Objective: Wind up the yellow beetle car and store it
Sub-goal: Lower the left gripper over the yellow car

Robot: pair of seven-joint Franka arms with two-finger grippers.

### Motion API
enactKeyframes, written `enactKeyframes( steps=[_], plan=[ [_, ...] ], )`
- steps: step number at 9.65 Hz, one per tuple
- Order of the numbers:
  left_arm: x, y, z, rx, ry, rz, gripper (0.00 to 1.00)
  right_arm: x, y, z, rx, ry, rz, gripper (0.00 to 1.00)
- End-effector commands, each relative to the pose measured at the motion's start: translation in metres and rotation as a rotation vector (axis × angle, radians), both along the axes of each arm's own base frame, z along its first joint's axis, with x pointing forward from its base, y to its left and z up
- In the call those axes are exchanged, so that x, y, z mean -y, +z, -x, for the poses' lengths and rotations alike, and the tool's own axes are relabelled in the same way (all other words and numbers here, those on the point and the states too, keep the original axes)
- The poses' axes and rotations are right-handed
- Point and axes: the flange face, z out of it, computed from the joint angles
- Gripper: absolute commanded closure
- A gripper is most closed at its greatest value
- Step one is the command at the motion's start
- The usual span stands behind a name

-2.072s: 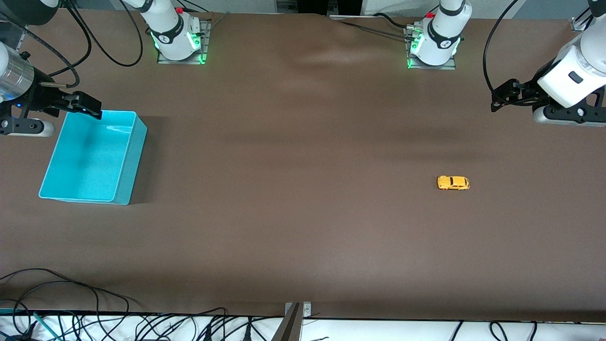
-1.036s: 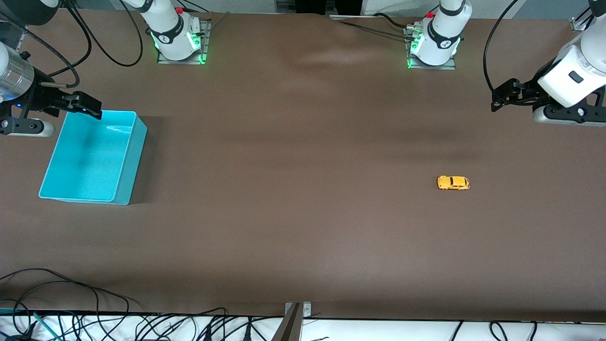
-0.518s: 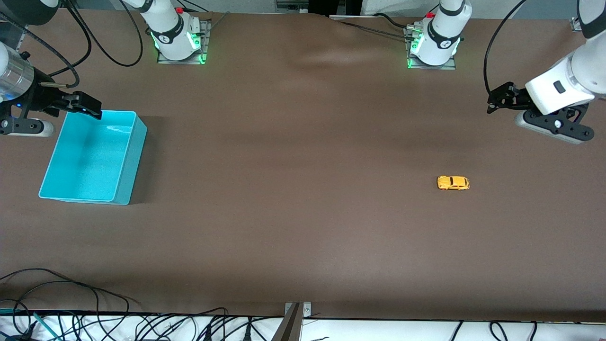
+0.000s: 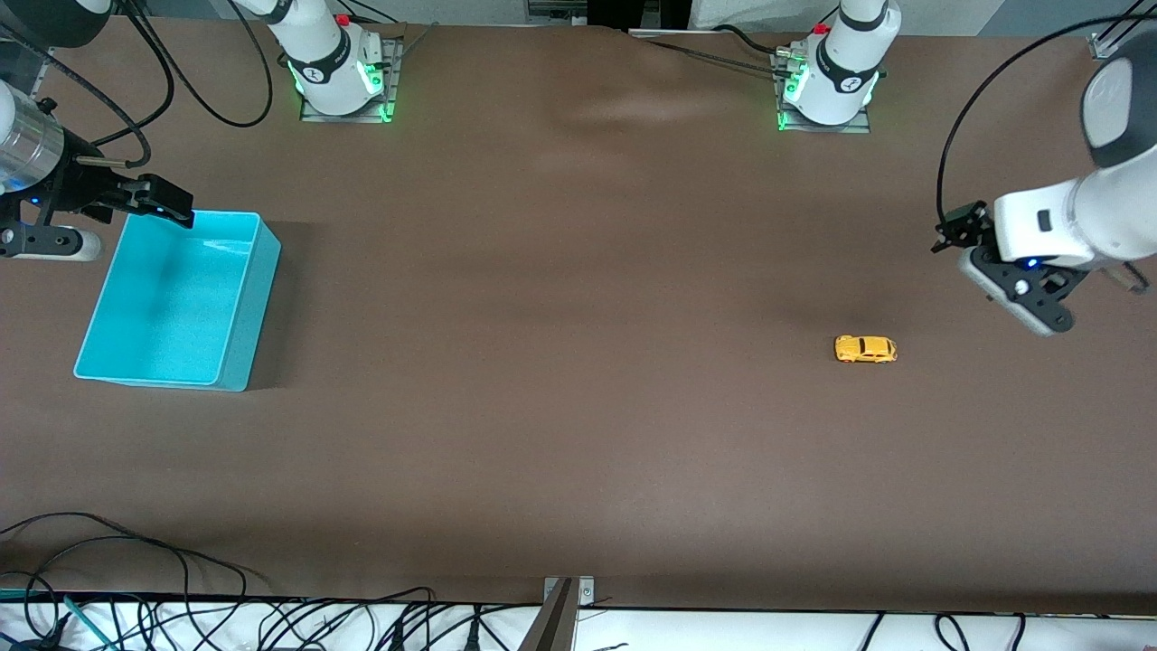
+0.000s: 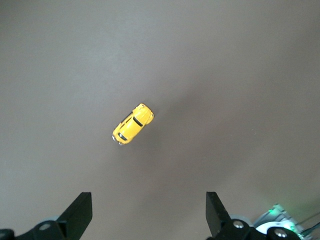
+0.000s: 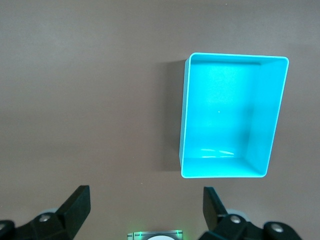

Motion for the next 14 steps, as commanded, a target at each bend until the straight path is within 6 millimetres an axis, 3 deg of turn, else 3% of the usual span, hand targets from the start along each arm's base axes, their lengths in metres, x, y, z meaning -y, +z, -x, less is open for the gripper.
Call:
enactKeyframes(
  steps=[1,5,6,8,10,11,14],
  plan=[
    [0.001,-0.052,-0.010,-0.009,-0.179,0.020,0.00,0.000,0.005,0.000,-0.004,-0.002,0.001,0.00],
    [-0.007,-0.151,0.001,0.104,-0.435,-0.010,0.00,0.007,0.003,0.007,-0.066,0.018,0.002,0.00],
    [-0.008,-0.184,0.003,0.089,-0.470,-0.019,0.00,0.010,0.003,0.005,-0.052,0.002,0.002,0.00],
    [-0.023,-0.224,-0.002,0.101,-0.587,0.006,0.00,0.005,0.012,0.002,-0.030,0.010,0.007,0.00],
    [-0.038,-0.255,-0.003,0.112,-0.650,0.026,0.00,0.007,0.012,-0.001,-0.028,0.007,0.009,0.00],
    [-0.037,-0.261,-0.001,0.103,-0.670,0.035,0.00,0.011,0.032,-0.002,0.021,-0.008,0.006,0.00],
    [-0.018,-0.274,0.014,0.073,-0.733,0.076,0.00,0.010,0.039,-0.003,0.042,-0.004,-0.003,0.00]
  ],
)
